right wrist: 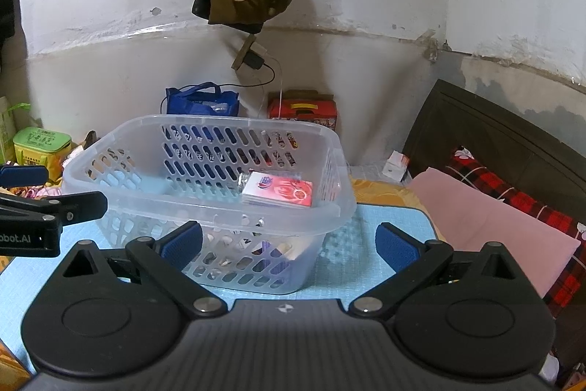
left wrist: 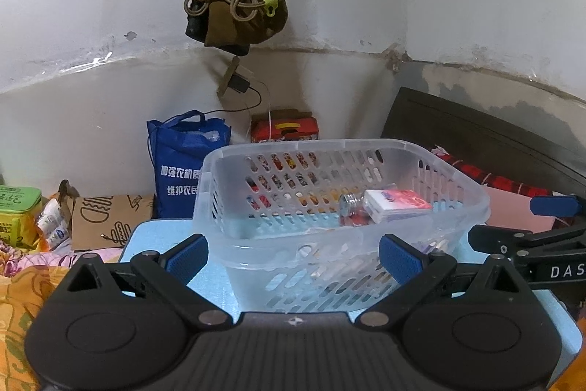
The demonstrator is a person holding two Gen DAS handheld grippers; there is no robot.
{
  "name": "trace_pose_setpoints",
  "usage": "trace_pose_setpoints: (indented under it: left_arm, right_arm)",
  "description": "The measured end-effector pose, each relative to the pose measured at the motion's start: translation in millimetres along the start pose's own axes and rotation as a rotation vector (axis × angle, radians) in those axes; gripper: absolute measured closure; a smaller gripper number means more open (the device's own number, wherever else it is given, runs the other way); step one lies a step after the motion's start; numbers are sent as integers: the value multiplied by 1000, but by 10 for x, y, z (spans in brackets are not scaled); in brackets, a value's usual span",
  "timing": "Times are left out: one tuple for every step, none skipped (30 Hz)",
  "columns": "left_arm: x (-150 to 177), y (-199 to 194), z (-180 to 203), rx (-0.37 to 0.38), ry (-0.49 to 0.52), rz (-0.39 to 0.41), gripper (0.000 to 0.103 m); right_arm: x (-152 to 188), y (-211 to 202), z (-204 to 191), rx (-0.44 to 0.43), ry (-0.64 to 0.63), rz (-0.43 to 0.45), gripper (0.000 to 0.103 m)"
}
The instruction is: Organize objects
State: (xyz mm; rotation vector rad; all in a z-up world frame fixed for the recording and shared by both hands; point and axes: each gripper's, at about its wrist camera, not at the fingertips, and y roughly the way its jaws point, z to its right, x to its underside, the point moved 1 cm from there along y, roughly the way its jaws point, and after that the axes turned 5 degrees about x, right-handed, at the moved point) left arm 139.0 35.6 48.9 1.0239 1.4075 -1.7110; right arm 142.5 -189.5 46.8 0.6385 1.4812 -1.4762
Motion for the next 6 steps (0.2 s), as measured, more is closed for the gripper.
trace_pose_setpoints:
  left_arm:
    - [7, 5, 8, 4, 2, -1, 2]
    - [13, 7, 14, 6, 5, -1, 2]
    - [18, 4, 23, 6, 10, 0, 2]
    - [23, -3, 36, 9, 13, 2, 2]
    - [24, -12, 39, 17, 13, 6, 2]
    - [21, -19, 41, 20, 10, 10, 2]
  right_arm:
    - [3, 1, -4, 0, 1, -1, 0]
    - [3, 3, -4, 0, 2, -1, 0]
    - [3, 4, -5, 0, 2, -2, 0]
    - [2, 6, -5, 0, 2, -2, 0]
    - [3, 4, -5, 1, 1, -1, 0]
    - [4, 4, -5, 1, 1, -1, 0]
